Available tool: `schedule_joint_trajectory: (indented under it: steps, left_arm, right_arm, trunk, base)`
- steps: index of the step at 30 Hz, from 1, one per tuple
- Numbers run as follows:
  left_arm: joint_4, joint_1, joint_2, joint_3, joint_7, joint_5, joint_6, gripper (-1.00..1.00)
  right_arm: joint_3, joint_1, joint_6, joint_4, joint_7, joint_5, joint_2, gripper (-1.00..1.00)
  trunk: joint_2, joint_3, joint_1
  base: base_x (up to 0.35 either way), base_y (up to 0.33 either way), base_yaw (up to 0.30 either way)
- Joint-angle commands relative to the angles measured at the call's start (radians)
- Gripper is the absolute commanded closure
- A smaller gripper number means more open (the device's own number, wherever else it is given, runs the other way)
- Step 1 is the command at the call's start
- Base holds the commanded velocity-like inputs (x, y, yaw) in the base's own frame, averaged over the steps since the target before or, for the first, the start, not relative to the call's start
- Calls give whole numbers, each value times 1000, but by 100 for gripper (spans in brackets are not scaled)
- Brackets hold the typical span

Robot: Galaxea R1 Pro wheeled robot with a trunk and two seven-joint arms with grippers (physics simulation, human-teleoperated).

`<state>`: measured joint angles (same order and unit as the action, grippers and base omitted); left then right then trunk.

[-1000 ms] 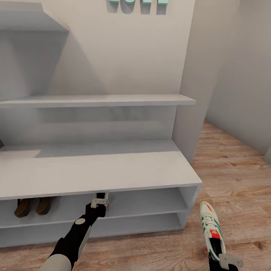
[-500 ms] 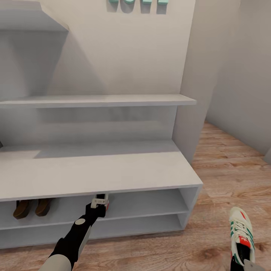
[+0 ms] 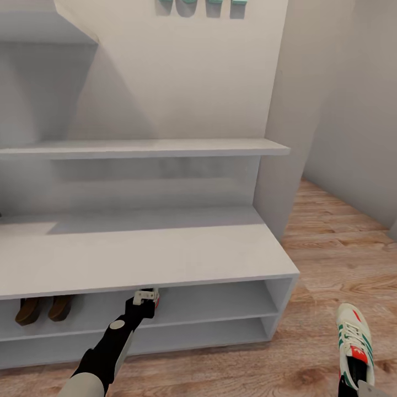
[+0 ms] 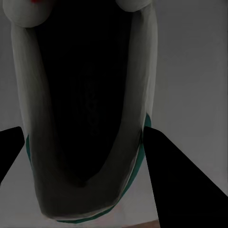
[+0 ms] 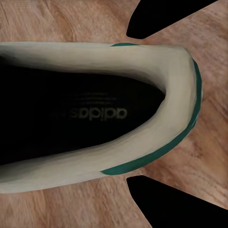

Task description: Pick up the two gym shoes and the two sandals from the corridor floor and place them onto the hallstand (shoe rack) in the corridor, making sure they are on the rack and not on the floor. Arrange them so the two gym shoes are next to each other and the two sandals are next to each other.

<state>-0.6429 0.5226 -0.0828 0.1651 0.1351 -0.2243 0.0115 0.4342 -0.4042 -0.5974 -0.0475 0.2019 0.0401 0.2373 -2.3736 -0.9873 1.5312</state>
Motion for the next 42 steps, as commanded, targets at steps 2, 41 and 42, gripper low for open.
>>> schedule_joint_trajectory:
  steps: [2, 41, 42]
  left_arm:
    - [-1, 0, -2, 8, 9, -10, 1, 100]
    - [-2, 0, -2, 7, 9, -12, 1, 100]
    - [-2, 0, -2, 7, 9, -12, 1, 100]
  right_arm:
    - [1, -1, -2, 1, 4, 4, 0, 100]
    - [1, -1, -2, 1, 5, 4, -1, 100]
    - [1, -1, -2, 1, 5, 4, -1, 100]
  trunk:
    - [0, -1, 0]
    - [0, -1, 0]
    - [0, -1, 0]
  base:
    - [13, 0, 0]
    - [14, 0, 0]
    - [0, 0, 0]
